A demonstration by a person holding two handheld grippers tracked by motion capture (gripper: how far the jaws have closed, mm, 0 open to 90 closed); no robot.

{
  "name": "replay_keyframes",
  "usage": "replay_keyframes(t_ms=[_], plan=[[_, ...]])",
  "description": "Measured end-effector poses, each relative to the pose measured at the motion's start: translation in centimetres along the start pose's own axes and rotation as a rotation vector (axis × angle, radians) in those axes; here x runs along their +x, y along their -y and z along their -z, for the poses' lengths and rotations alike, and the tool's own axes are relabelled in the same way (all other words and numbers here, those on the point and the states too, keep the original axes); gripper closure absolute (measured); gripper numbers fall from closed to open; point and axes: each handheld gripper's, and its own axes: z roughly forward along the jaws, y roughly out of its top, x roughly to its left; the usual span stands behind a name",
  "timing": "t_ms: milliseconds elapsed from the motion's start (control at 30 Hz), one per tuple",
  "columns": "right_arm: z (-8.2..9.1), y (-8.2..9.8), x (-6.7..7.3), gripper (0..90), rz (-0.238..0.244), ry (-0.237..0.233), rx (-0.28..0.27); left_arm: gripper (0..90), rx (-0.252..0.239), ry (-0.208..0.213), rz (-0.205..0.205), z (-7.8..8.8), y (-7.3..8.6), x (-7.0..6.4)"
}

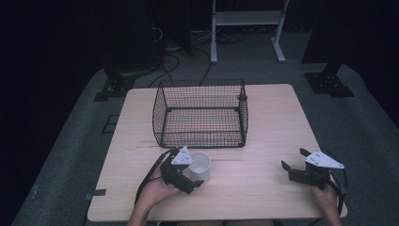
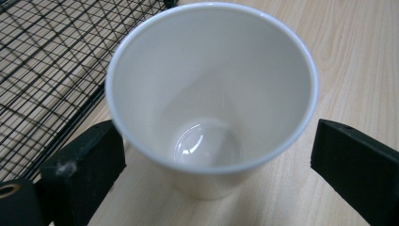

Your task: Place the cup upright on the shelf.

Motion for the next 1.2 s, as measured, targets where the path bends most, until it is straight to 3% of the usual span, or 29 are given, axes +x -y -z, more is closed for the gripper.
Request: replay_keyframes(t_ms=[300,633,733,867,1200], plan=[[0.0,0.0,0.0,13.1,0.0,-0.002,-0.001,4.7,0.018,0.009,-0.013,-1.1,-0.7,0.0],[0.0,0.0,0.0,13.1,0.0,-0.002,-0.002,13.8,0.049,0.003,-0.018,-1.5,-1.0,0.3],[0.0,0.0,0.0,13.1,0.001,-0.002,-0.004,20.3,0.049,-0.002,-0.028,-1.4,-1.3,0.3],[0.0,0.0,-0.1,13.1,-0.005,-0.004,-0.007,20.7,0.064,0.009,-0.041,-1.3,-1.6,0.2],[0.0,0.0,-0.1,13.1,-0.003,-0.002,-0.008,20.8,0.01,-0.005,-0.057,0.2,-3.2,0.3]])
